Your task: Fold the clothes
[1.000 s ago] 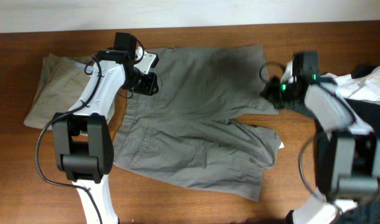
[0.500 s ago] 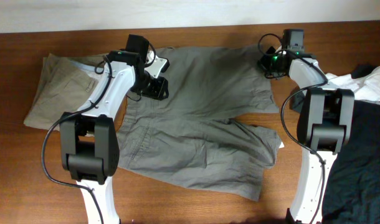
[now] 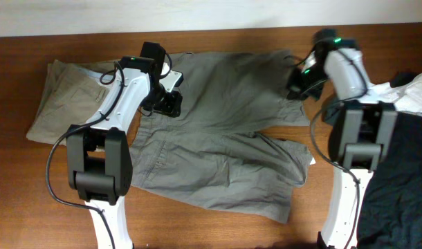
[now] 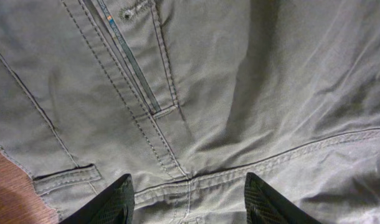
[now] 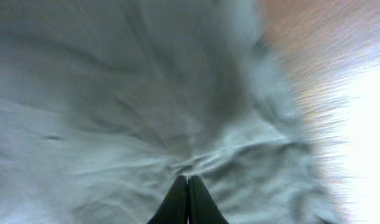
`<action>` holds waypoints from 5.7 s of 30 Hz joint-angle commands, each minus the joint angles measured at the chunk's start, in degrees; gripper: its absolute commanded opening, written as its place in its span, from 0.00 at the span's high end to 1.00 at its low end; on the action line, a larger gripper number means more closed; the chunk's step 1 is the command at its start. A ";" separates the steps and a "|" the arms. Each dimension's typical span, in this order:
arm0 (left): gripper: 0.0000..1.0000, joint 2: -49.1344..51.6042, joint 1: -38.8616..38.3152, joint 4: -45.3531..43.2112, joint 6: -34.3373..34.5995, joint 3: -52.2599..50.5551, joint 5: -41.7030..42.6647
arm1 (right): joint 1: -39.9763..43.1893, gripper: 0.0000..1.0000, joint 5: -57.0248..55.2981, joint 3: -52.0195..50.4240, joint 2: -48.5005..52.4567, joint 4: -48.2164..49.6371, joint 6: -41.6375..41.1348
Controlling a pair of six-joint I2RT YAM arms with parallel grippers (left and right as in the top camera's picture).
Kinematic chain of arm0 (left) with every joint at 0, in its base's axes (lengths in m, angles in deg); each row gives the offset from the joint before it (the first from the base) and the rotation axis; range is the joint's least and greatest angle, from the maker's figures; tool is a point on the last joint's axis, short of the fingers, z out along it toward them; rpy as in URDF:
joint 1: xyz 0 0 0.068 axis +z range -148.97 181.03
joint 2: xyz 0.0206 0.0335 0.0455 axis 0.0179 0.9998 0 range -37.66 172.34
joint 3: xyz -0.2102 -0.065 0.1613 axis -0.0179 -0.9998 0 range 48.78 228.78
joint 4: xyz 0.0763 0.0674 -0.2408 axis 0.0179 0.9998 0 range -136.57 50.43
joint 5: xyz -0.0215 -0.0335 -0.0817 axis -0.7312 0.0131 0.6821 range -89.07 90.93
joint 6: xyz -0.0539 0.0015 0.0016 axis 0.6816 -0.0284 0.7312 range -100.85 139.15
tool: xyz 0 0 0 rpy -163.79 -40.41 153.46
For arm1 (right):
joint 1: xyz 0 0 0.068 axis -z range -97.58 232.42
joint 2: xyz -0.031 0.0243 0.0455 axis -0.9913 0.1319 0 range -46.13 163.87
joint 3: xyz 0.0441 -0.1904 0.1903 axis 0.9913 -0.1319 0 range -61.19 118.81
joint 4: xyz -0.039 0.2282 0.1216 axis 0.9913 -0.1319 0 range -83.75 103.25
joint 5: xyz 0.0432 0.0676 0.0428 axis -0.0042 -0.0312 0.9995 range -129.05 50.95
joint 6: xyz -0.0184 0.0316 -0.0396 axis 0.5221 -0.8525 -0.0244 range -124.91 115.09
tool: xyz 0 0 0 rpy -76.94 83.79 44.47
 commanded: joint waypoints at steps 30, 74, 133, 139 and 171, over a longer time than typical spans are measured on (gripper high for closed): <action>0.32 -16.92 8.09 35.23 9.75 13.38 -12.17 | 8.02 0.44 2.29 0.39 -39.47 -24.85 7.19; 1.00 -23.63 23.56 -17.97 26.23 -49.96 10.43 | 13.55 0.55 5.77 -75.52 -39.47 6.29 -0.28; 1.00 -40.76 18.95 -3.93 9.99 -36.92 3.04 | -0.17 0.88 11.80 -43.43 -30.18 4.17 18.58; 1.00 -40.76 18.99 -3.93 10.01 -36.92 2.91 | 1.77 0.96 11.76 -33.99 -35.01 -0.52 18.80; 0.88 -27.41 16.02 -9.81 1.49 -26.86 11.08 | 2.93 0.55 3.74 -31.58 -29.44 4.96 9.90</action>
